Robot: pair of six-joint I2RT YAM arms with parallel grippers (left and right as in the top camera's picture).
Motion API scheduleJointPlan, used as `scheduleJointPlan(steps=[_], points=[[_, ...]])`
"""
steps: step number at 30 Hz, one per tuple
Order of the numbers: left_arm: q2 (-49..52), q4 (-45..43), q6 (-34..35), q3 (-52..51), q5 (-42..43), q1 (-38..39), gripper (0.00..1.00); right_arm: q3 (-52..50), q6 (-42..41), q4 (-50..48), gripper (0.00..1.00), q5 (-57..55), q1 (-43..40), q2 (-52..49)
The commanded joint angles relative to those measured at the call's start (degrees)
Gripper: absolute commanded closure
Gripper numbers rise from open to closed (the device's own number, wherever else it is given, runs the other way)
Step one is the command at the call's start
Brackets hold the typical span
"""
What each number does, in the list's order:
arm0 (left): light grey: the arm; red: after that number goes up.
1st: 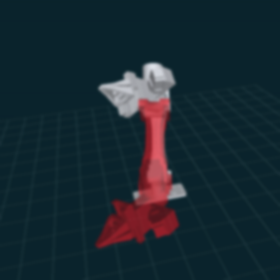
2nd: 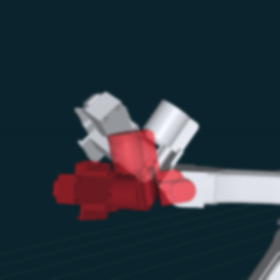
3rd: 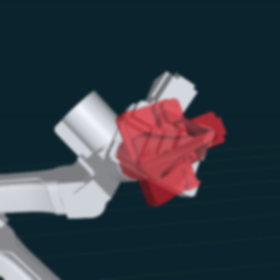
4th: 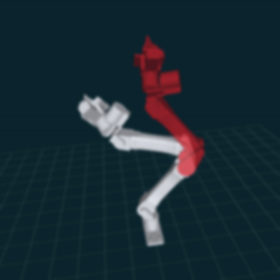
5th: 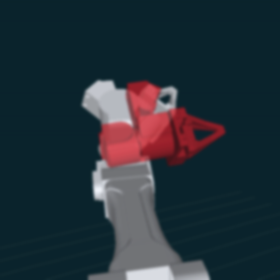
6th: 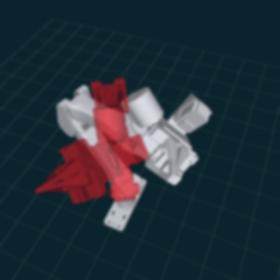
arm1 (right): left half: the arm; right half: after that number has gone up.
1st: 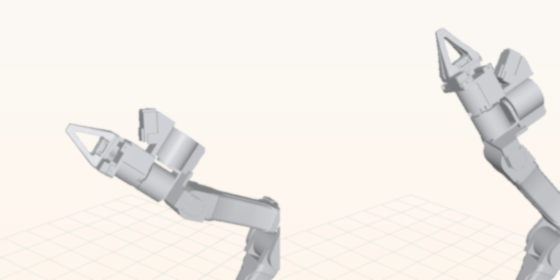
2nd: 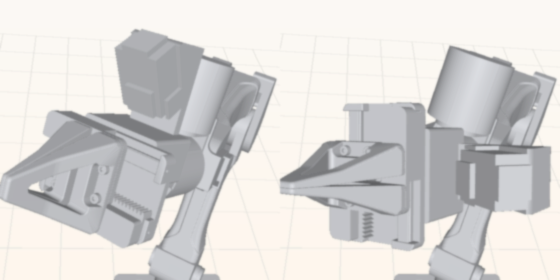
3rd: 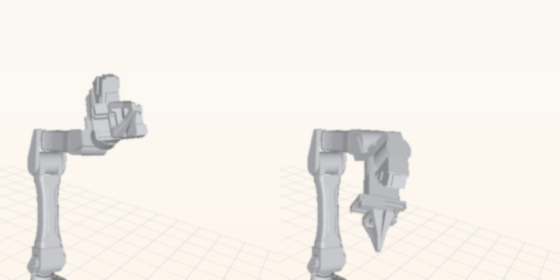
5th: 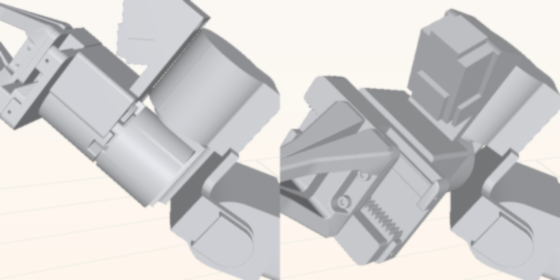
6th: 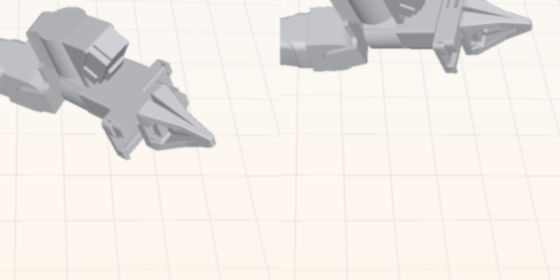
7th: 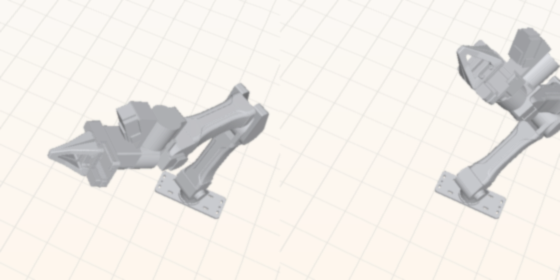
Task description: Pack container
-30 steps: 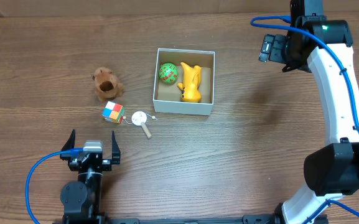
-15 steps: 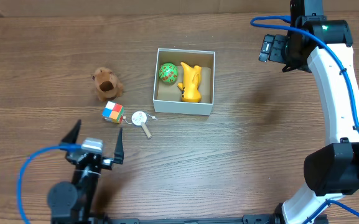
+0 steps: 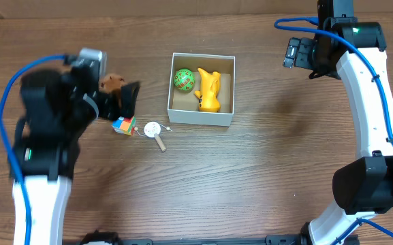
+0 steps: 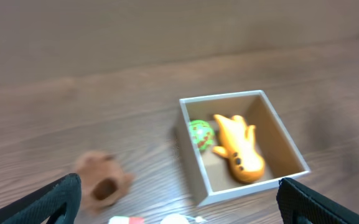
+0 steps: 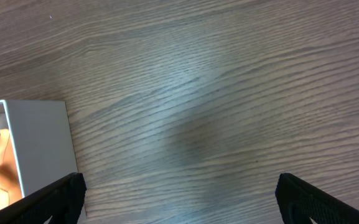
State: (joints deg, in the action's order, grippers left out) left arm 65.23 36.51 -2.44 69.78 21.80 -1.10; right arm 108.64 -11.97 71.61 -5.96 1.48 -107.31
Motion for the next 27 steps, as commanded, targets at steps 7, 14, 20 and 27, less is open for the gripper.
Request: scheduleJointPlan(steps=[7, 14, 20, 27], points=[[17.35, -2.58, 7.63, 3.63, 17.25, 0.55, 0.00, 1.14, -0.44, -0.15, 0.00, -0.42, -0.33, 1.16], [21.03, -1.53, 7.58, 3.63, 7.65, 6.75, 0.00, 1.14, -0.44, -0.15, 0.00, -0.42, -0.33, 1.16], [20.96, -1.38, 9.99, 3.91, -14.38, 19.54, 0.00, 1.14, -0.44, -0.15, 0.00, -0.44, -0.33, 1.16], [20.98, -1.05, 20.22, 3.98, -21.24, 22.93, 0.00, 1.14, -0.44, -0.15, 0.00, -0.44, -0.33, 1.16]])
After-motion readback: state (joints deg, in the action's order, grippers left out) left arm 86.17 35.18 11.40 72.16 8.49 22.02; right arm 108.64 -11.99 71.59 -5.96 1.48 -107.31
